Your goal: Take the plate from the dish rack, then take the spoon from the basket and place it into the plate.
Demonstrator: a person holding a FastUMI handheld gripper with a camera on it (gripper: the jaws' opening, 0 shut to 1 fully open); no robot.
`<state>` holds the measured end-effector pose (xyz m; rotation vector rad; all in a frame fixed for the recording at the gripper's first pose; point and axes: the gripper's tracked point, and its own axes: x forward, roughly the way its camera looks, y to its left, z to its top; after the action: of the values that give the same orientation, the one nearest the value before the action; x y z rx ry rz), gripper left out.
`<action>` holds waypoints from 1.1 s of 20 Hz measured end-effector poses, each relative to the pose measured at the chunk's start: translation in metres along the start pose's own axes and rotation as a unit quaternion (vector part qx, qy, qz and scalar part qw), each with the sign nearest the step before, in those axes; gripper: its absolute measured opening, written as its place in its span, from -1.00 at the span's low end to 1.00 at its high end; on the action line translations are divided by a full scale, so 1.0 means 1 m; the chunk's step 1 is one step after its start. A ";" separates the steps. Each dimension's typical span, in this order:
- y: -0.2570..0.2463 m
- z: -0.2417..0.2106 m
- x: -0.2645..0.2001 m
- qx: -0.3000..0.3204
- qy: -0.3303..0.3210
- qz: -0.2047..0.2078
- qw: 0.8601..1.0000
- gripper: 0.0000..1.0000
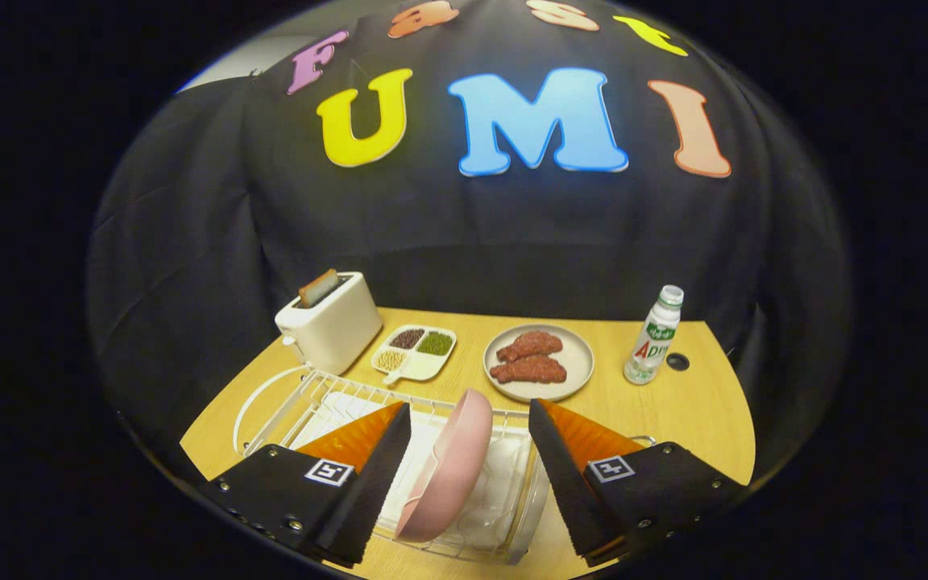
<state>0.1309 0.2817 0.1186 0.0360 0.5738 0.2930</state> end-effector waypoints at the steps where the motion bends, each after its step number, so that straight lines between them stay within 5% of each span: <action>1: 0.001 -0.008 0.006 0.008 0.022 0.004 1.000 0.81; 9: 0.008 -0.061 0.041 0.060 0.163 0.031 0.984 0.81; 15: 0.017 -0.082 0.048 0.071 0.227 0.041 0.970 0.30; 22: 0.002 -0.082 0.047 0.082 0.253 0.001 0.964 -0.23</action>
<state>0.1239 0.2927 0.0254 0.1234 1.1063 0.2563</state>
